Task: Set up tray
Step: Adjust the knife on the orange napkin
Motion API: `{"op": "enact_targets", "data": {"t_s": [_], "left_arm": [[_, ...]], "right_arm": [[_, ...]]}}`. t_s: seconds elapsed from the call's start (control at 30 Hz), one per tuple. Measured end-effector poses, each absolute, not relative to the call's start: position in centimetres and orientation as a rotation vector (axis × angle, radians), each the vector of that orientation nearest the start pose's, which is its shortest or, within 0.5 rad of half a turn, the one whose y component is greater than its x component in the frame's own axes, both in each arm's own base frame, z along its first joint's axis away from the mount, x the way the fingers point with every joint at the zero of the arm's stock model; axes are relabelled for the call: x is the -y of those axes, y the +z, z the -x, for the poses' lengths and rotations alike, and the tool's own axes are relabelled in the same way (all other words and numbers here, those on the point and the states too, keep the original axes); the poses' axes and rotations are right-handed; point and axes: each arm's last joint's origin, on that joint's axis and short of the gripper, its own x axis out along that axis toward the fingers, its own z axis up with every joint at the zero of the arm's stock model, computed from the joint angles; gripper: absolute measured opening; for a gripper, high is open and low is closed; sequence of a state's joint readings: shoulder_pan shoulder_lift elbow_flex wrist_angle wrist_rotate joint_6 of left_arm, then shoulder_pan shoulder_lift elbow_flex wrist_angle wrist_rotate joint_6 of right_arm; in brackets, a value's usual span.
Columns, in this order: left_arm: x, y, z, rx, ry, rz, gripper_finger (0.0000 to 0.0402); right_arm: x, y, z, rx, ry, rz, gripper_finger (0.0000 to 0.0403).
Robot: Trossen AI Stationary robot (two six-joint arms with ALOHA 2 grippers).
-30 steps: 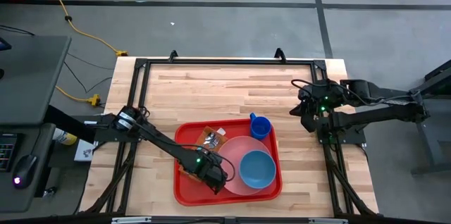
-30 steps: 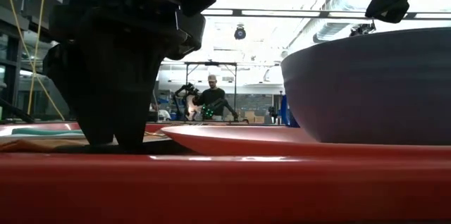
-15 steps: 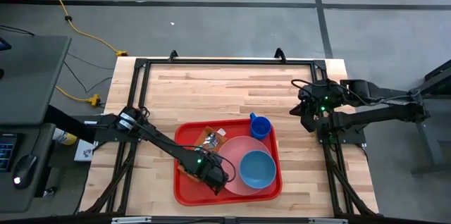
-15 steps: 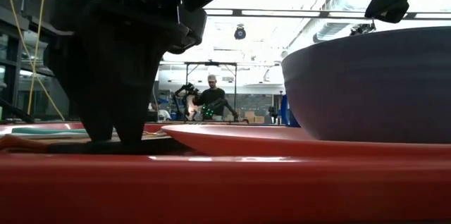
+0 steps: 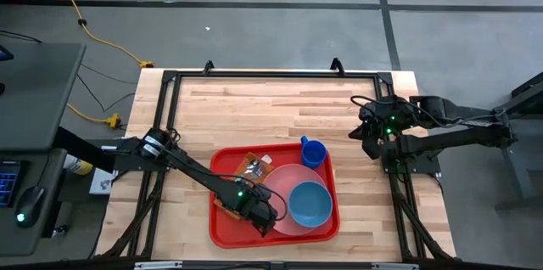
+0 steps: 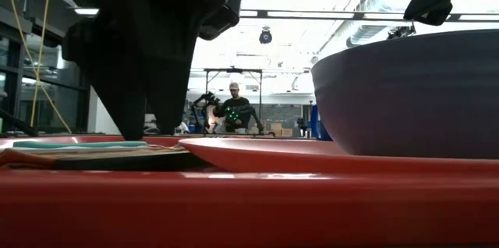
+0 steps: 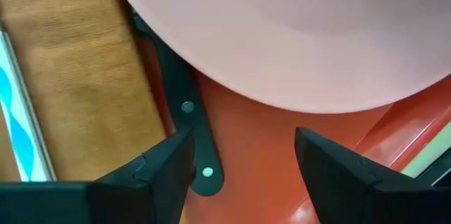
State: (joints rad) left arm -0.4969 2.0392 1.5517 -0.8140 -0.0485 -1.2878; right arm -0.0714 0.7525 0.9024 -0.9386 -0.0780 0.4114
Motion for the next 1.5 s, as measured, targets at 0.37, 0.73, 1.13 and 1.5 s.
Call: {"op": "enact_targets", "data": {"t_s": [0.37, 0.73, 1.13, 1.5], "left_arm": [[19.3, 18.3, -35.7, -1.297, 0.483, 0.725, 0.0275], [19.5, 18.0, -35.9, -1.315, 0.463, 0.746, 0.0275], [19.6, 17.3, -35.8, -1.354, 0.474, 0.743, 0.0275], [19.8, 16.2, -36.2, -1.367, 0.468, 0.742, 0.0275]], "right_arm": [[0.7, 31.1, -12.8, -0.778, -0.156, -0.459, 0.0], [0.7, 31.1, -12.8, -0.778, -0.155, -0.461, 0.0], [0.7, 31.1, -12.8, -0.779, -0.156, -0.461, 0.0], [0.7, 31.1, -12.8, -0.781, -0.156, -0.461, 0.0]]}}
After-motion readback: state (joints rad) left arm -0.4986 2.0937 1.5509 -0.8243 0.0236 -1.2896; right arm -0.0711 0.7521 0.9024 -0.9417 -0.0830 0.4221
